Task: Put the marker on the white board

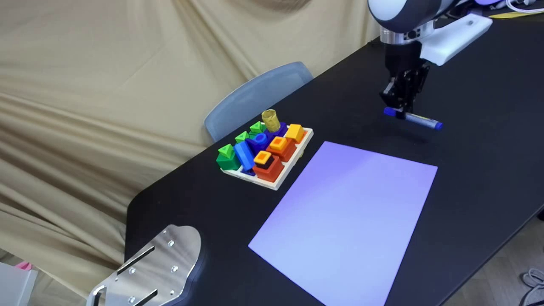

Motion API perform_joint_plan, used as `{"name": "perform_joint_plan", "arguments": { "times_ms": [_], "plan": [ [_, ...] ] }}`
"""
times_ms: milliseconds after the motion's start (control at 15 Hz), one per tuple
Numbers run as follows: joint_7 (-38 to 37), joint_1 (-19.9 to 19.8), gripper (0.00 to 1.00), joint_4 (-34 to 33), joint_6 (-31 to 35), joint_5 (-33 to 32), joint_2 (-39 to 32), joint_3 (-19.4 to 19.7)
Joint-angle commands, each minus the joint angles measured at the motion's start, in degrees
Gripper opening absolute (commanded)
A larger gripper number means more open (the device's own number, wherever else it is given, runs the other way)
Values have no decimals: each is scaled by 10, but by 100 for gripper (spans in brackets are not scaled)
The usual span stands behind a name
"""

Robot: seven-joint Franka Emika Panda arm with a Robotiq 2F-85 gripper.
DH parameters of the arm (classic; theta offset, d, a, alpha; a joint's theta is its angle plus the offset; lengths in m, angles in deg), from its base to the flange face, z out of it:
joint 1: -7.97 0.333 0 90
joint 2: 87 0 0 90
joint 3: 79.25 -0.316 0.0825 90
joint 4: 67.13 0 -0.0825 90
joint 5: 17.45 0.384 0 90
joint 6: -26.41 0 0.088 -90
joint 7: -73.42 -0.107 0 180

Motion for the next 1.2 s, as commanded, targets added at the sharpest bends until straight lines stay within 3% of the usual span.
{"name": "perform_joint_plan", "arguments": {
  "times_ms": [0,600,1133],
  "plan": [
    [-8,16,5,2,-32,-14,45,-13],
    [0,59,5,-13,-30,7,41,-72],
    [-8,113,5,-18,-8,-60,2,-63]
  ]
}}
